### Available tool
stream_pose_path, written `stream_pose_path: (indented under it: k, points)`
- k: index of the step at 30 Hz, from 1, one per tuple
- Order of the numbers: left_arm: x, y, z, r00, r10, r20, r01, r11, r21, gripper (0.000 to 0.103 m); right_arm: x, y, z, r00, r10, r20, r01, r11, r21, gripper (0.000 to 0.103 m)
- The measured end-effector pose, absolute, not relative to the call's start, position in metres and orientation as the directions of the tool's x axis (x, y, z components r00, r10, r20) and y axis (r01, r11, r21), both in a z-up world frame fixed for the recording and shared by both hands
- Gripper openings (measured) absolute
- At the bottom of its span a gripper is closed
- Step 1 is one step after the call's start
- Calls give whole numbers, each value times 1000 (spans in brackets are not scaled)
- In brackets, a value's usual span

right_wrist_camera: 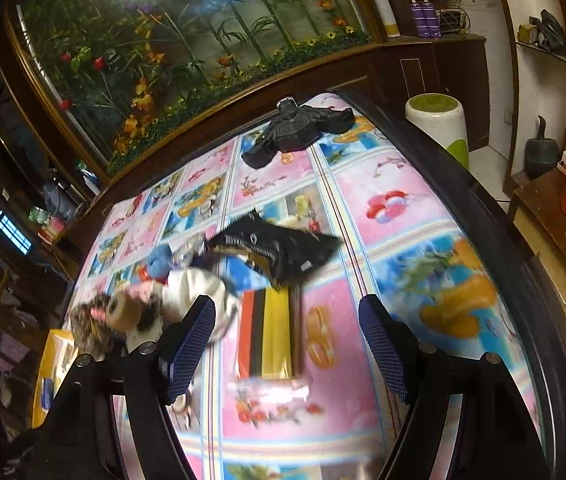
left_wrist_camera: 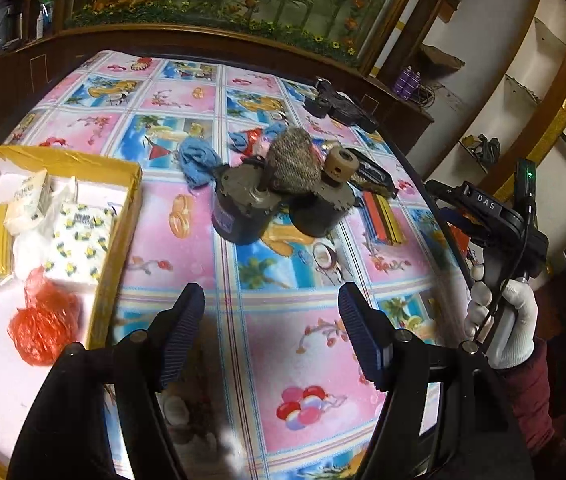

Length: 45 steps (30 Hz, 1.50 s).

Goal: Organize soft objects
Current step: 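Move both tools back over the cluttered table, then grasp the knitted beanie with the left tool while the right tool grasps the striped pack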

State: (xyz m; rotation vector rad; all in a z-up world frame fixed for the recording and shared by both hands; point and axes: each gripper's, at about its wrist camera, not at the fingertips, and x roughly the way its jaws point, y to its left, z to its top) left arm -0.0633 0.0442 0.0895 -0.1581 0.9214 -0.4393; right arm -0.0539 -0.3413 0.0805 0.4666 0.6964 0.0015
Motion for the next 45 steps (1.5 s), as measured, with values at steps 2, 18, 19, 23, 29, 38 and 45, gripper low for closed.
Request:
stream_pose_path:
  k: [2,18,19,23,29,38,45]
  points:
    - [-55,46,92,531,-424,-733,286,905,-316,69,-36,-345,78,775,163,-610,151,890,430,74]
    - [27,-3,104,613,-396,-684,376,907,-188,69,5,-376,29,781,234,-579,136,842,523,77]
    - [31,-10,103,617,-394,-681,390,905,-170,69,7,-374,28,778,233,-584,134,846,516,77]
    - [44,-36,90,603,-347,-718,422,903,-82,69,8,-370,27,772,240,-589,125,850,511,77]
    - [38,-37,78,543,-364,-757,452,886,-101,45,7,-375,21,771,240,-590,148,834,532,77]
    - [-9,-4,122,590,-471,-655,462,863,-205,45,12,-354,16,725,216,-654,147,879,453,76]
    - [-46,44,135,601,-497,-626,433,861,-267,45,16,-297,24,627,101,-773,134,963,234,76]
